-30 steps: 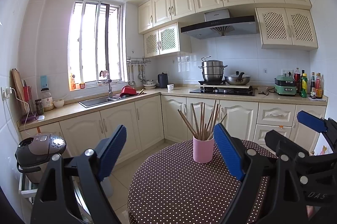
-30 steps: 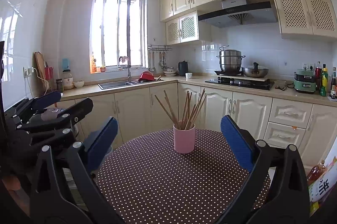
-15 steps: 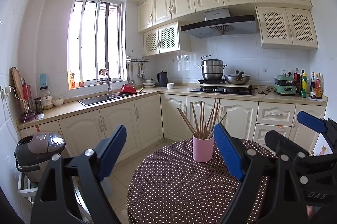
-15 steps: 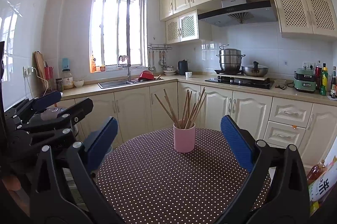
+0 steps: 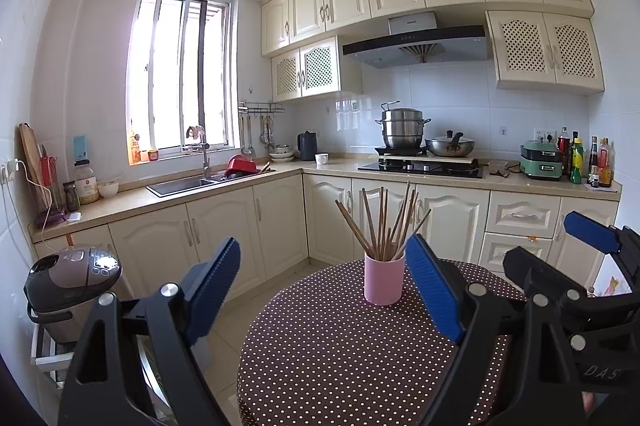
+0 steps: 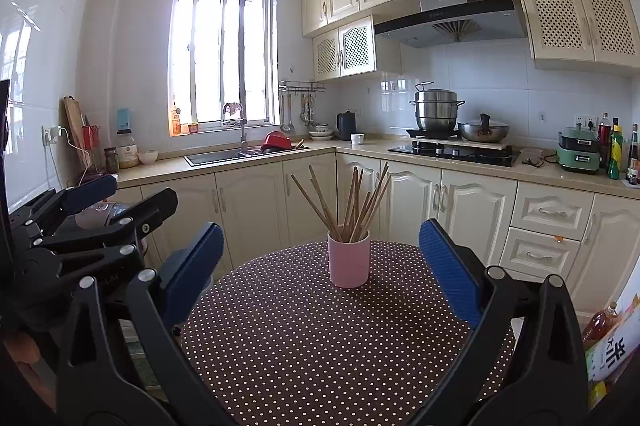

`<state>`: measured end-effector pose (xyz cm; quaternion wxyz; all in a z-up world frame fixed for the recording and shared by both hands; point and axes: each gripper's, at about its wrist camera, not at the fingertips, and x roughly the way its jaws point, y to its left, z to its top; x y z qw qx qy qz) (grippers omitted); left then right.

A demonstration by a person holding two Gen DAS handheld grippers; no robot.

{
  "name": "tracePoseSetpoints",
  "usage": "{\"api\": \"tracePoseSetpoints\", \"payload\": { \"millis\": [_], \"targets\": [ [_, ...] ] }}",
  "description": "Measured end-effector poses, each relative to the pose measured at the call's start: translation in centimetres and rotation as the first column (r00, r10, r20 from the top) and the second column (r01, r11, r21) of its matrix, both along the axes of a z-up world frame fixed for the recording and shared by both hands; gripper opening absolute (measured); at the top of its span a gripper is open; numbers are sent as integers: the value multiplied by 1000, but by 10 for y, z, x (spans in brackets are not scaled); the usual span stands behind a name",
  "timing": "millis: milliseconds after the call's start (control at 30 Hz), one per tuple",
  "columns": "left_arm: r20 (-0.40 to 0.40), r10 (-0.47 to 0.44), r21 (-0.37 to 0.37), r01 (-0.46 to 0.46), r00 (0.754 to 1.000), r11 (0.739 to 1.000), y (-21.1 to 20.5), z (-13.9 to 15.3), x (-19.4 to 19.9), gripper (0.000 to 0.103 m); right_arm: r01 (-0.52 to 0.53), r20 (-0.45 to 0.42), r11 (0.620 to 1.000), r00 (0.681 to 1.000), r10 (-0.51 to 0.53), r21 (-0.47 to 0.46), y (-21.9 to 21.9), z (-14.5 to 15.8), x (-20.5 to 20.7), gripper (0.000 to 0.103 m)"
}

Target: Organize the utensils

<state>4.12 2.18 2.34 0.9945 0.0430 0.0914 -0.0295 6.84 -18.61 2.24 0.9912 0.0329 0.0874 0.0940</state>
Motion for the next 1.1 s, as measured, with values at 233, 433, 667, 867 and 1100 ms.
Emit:
{"api": "tracePoseSetpoints", "payload": {
  "millis": [233,433,667,867,1100],
  "targets": [
    [-6,0,3,0,1000,1000,-2,0,4,83,3,-6,1000,1000,-3,3,1,-1,3,96],
    [-15,-1,1,1,1000,1000,-3,-1,7,83,4,-10,1000,1000,-4,6,2,-1,4,96],
    [-11,2,8,-2,1000,1000,-5,-1,10,83,6,-11,1000,1000,-5,6,2,-2,4,96],
    [-13,3,8,-2,1000,1000,-6,-2,13,83,6,-16,1000,1000,-6,8,4,-4,5,96],
    [-28,0,9,0,1000,1000,-8,-6,20,83,10,-31,1000,999,-9,12,7,-8,12,96]
  ]
}}
